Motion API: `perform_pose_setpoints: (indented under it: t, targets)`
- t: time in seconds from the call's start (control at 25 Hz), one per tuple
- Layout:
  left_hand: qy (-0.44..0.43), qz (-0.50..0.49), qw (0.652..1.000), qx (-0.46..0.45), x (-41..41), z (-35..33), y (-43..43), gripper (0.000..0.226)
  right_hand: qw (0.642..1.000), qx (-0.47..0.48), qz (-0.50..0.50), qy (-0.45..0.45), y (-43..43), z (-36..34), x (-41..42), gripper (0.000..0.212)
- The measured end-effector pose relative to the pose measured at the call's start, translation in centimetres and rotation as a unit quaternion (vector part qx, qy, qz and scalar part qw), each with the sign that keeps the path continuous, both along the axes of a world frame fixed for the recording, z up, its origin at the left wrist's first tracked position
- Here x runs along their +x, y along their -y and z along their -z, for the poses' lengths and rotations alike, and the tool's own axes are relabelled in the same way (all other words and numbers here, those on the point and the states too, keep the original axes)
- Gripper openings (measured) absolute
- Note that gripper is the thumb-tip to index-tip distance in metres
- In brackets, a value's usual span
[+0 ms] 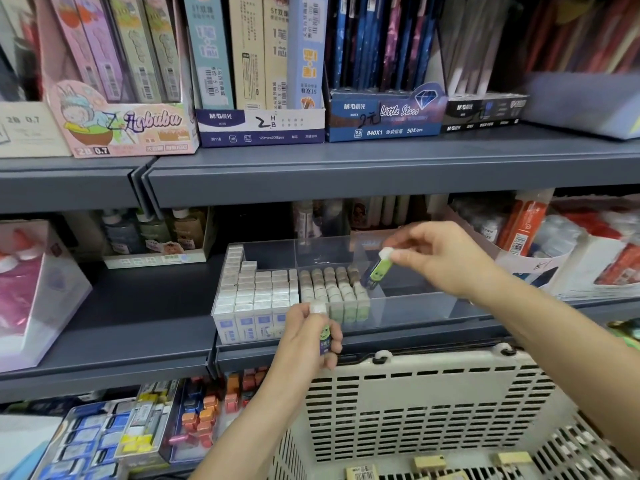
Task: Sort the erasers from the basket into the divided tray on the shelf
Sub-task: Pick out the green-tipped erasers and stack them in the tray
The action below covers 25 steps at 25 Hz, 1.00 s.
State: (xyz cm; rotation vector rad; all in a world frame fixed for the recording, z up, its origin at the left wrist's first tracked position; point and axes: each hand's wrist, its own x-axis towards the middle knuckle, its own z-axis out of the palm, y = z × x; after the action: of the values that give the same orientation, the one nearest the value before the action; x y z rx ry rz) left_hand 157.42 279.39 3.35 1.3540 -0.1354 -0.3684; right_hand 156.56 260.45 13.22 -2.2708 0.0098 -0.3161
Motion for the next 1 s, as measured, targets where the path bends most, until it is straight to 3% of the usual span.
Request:
perform_pose_setpoints:
  t: [0.2, 0.36, 0.52, 0.8, 0.96, 1.0]
  targets:
    - [0.066, -0.017, 0.997, 0.039, -0.3, -0.2, 0.0, 0.010, 0.978, -0.207, 0.014, 0.000, 0.2, 1.1, 1.0, 0.014]
    - [0.124, -0.014, 0.991, 0.056, -0.2, -0.2, -0.2, 0.012, 0.969, -0.241, -0.027, -0.036, -0.2, 1.9, 1.1, 0.014]
    - [0.108, -0.009, 0.993, 0.046, -0.4, -0.4, 0.0, 0.017, 0.957, -0.272, -0.049, -0.091, -0.5, 3.3, 1.3, 0.016]
    - [0.090, -0.009, 0.994, 0.059, -0.3, -0.4, 0.0, 0.020, 0.947, -0.294, -0.074, -0.103, -0.7, 2.8, 0.7, 0.028]
    - [0.094, -0.004, 0.994, 0.056, -0.2, -0.4, 0.0, 0.019, 0.981, -0.137, -0.119, -0.072, -2.4, 1.7, -0.8, 0.022]
    - [0.094, -0.002, 0.994, 0.050, -0.2, -0.4, 0.0, 0.018, 0.980, -0.135, -0.125, -0.074, -2.8, 1.8, -1.0, 0.022]
